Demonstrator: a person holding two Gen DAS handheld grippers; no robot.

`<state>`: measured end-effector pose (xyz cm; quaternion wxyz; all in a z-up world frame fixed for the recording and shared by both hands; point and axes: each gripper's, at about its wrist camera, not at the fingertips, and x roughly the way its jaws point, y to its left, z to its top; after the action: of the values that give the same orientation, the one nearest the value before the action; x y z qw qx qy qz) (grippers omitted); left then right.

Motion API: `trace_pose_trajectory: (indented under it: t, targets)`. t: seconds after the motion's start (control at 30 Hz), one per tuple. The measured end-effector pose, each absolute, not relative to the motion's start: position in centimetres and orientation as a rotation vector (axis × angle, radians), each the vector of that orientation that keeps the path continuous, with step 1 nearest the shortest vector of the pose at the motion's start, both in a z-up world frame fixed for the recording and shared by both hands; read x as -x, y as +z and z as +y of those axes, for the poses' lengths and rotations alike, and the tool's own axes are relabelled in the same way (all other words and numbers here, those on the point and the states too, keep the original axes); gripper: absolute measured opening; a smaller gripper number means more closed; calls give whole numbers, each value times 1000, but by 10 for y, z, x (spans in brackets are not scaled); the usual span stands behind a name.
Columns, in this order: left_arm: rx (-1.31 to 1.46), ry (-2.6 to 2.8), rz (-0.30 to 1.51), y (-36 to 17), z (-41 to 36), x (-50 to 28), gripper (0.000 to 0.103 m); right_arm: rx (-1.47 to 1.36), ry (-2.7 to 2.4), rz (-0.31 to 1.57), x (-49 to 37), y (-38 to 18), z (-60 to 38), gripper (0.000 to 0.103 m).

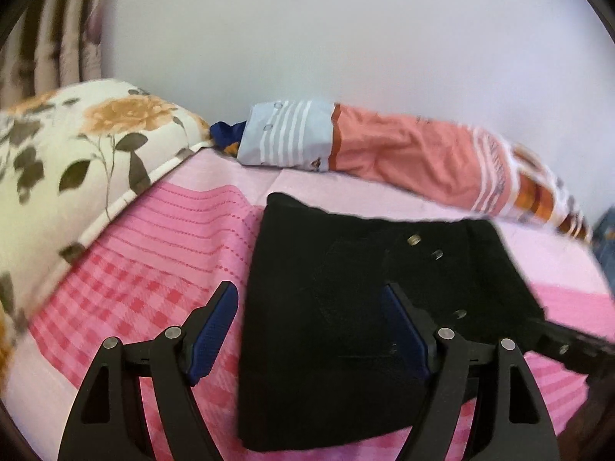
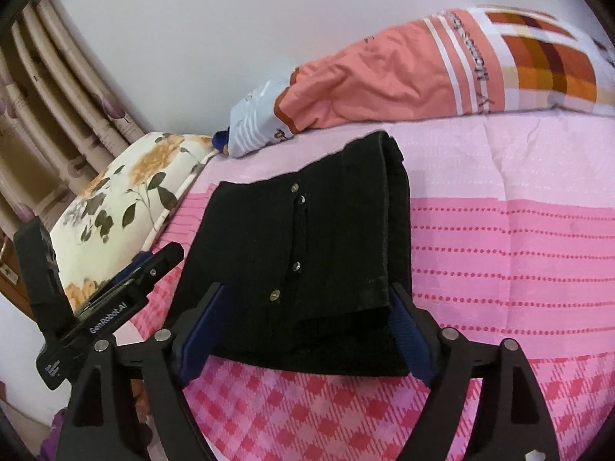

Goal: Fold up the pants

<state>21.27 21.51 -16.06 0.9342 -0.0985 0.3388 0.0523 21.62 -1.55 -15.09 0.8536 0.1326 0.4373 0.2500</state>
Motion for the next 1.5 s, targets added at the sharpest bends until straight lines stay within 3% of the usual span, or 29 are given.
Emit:
trace_pose_trajectory:
  t: [0.53,0.57,0.63,0.83,1.5]
  targets:
    - [17,138,676,-118,178,-177,79,-274,521,853,-176,-115,-16,86]
    - [9,140,666,-114,176,-174,80,-274,522,846,-174,-112,-17,87]
    - [-7,139,649,-105,172,-168,93,-281,518,829,-168,-103,-19,88]
    - [-11,125,571,-77,165,-148,103,-313,507,794,-158,-85,-31,90]
    - [1,104,504,-38,156,-118,103,-319,512,739,-134,-60,-38,95]
